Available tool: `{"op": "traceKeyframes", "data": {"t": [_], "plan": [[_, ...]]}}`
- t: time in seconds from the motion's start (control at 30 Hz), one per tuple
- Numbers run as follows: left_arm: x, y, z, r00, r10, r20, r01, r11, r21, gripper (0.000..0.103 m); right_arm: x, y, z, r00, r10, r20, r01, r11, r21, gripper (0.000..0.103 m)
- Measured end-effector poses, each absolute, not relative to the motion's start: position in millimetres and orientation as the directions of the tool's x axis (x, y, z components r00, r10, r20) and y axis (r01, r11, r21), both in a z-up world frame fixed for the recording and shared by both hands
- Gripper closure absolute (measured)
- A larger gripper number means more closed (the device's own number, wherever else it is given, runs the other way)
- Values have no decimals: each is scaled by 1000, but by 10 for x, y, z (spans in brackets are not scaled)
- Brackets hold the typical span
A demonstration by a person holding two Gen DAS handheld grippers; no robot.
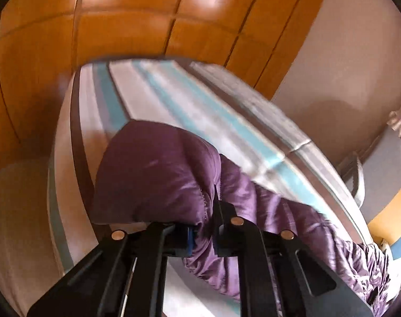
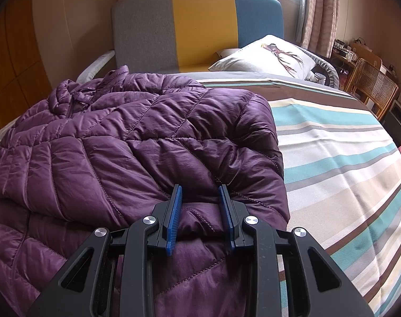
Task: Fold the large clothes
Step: 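Close the left tool on the other sleeve cuff and lift it, then carry the sleeve across the jacket body toward the right tool, then open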
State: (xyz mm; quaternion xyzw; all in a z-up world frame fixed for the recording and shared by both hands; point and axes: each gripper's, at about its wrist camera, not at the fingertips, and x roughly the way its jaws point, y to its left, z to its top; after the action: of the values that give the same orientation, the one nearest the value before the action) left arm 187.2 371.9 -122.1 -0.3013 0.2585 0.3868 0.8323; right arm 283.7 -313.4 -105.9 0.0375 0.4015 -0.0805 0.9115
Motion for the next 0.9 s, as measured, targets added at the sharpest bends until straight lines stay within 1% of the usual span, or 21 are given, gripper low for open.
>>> {"op": "traceKeyframes", "data": {"t": [0.13, 0.33, 0.63, 0.83, 0.9], "plan": [[1892, 3403, -1004, 628, 508, -590, -747, 605, -275, 95, 2840, -3131, -1063, 665, -115, -738, 177, 984, 7, 75], [2064, 2742, -732, 730, 446, -518, -614, 762, -208, 95, 2838, -3134, -1063, 666, -114, -738, 177, 984, 8, 75], [2365, 1682, -470, 836, 246, -490, -352, 926, -137, 95, 2844, -3135, -1065, 666, -111, -737, 178, 984, 12, 75], [2445, 1058, -441, 861, 172, -479, -226, 972, -57, 95, 2845, -3149, -1062, 669, -102, -736, 178, 984, 26, 75], [2480, 751, -445, 865, 152, -479, -178, 984, -9, 95, 2845, -3150, -1060, 669, -101, -736, 178, 984, 27, 75]]}}
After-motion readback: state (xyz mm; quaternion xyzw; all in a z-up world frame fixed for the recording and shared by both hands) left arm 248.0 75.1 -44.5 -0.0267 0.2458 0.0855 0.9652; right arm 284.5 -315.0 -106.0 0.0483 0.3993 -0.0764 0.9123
